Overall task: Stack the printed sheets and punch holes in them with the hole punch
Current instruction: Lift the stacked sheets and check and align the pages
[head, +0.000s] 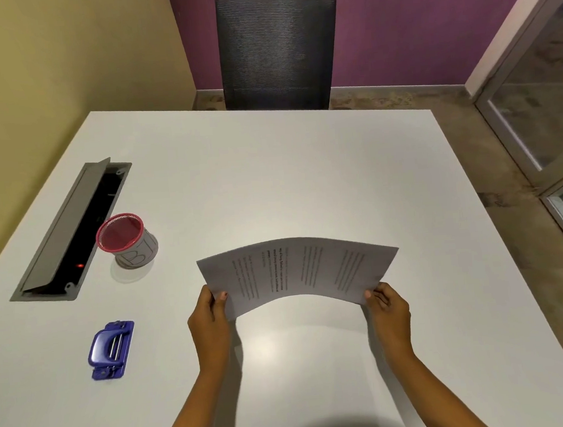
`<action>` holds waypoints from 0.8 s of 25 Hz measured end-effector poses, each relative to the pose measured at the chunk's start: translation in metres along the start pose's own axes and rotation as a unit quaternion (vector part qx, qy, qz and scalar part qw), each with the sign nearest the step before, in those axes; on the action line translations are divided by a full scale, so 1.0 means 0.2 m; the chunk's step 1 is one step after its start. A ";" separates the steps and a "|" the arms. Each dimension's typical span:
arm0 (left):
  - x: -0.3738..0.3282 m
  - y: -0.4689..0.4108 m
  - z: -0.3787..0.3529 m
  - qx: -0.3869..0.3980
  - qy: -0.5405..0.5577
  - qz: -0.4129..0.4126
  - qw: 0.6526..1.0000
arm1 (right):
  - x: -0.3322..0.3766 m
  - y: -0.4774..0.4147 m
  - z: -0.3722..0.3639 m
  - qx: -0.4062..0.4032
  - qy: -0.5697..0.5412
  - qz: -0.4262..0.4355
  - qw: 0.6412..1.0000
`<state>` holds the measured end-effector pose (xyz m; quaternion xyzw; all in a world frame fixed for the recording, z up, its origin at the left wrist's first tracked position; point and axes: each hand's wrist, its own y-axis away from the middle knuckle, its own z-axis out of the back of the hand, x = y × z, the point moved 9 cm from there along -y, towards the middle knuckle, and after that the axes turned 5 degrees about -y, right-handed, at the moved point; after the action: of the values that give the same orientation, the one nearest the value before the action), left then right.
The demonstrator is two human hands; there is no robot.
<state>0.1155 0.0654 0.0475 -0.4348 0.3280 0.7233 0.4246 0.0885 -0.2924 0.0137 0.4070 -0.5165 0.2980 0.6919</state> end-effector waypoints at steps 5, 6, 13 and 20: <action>0.00 0.00 -0.02 0.022 -0.007 -0.001 1.000 | -0.03 -0.01 0.00 0.000 0.005 -0.022 1.000; 0.00 0.00 -0.02 0.027 -0.007 -0.001 1.000 | -0.03 -0.01 0.00 -0.001 0.006 -0.024 1.000; -0.10 -0.06 0.04 0.026 -0.007 0.012 1.000 | 0.01 -0.04 0.06 -0.036 -0.066 -0.065 0.995; -0.07 0.00 -0.02 0.003 0.109 0.129 0.986 | -0.06 0.12 -0.20 0.041 -0.270 -0.210 0.939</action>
<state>0.1208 0.0578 0.0578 -0.4638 0.4283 0.7190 0.2905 0.0841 -0.2466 0.0033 0.5996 -0.5742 0.0457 0.5555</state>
